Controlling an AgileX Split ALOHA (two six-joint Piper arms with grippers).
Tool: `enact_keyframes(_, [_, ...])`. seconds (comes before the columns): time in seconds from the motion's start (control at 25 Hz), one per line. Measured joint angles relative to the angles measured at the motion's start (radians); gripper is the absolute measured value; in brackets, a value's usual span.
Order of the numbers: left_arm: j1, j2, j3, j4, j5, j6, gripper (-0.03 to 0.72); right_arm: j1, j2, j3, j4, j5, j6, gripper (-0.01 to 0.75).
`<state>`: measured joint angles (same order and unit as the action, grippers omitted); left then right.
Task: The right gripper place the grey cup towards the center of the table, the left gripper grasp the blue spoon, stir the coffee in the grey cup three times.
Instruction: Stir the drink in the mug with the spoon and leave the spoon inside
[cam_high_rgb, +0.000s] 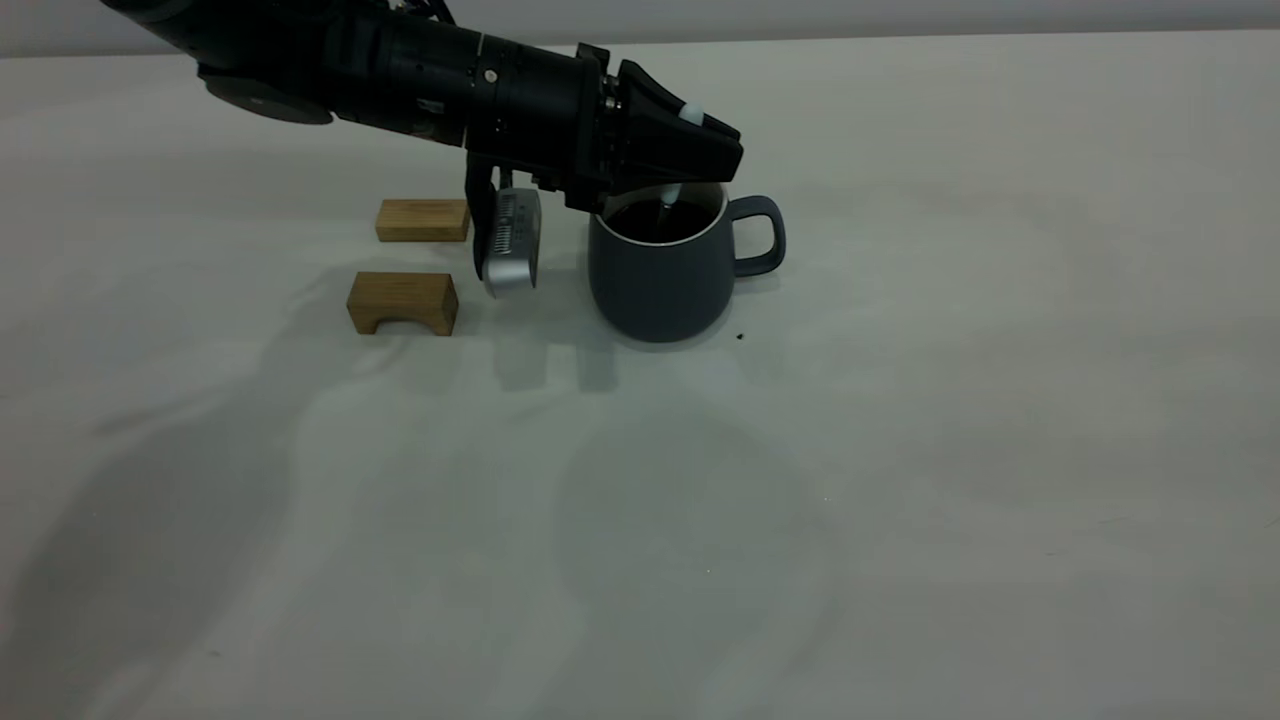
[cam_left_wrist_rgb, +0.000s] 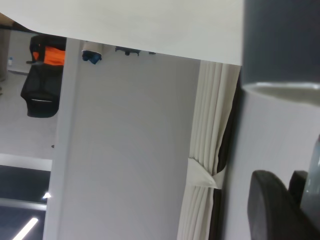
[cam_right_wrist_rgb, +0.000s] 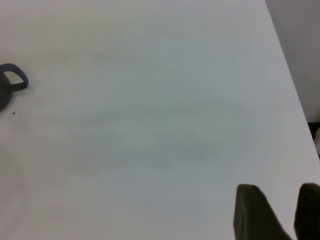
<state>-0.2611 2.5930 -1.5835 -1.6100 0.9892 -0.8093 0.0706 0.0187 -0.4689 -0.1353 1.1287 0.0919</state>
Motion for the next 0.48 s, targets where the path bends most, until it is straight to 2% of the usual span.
enact_keyframes(0.36, [0.017,0.0,0.0,-0.008,0.018,-0.004,0.104,0.0,0.0,0.0,0.0,0.0,0.0,0.239])
enact_keyframes(0.48, [0.02,0.0,0.0,-0.009,0.023,-0.004,0.146,0.0,0.0,0.0,0.0,0.0,0.0,0.239])
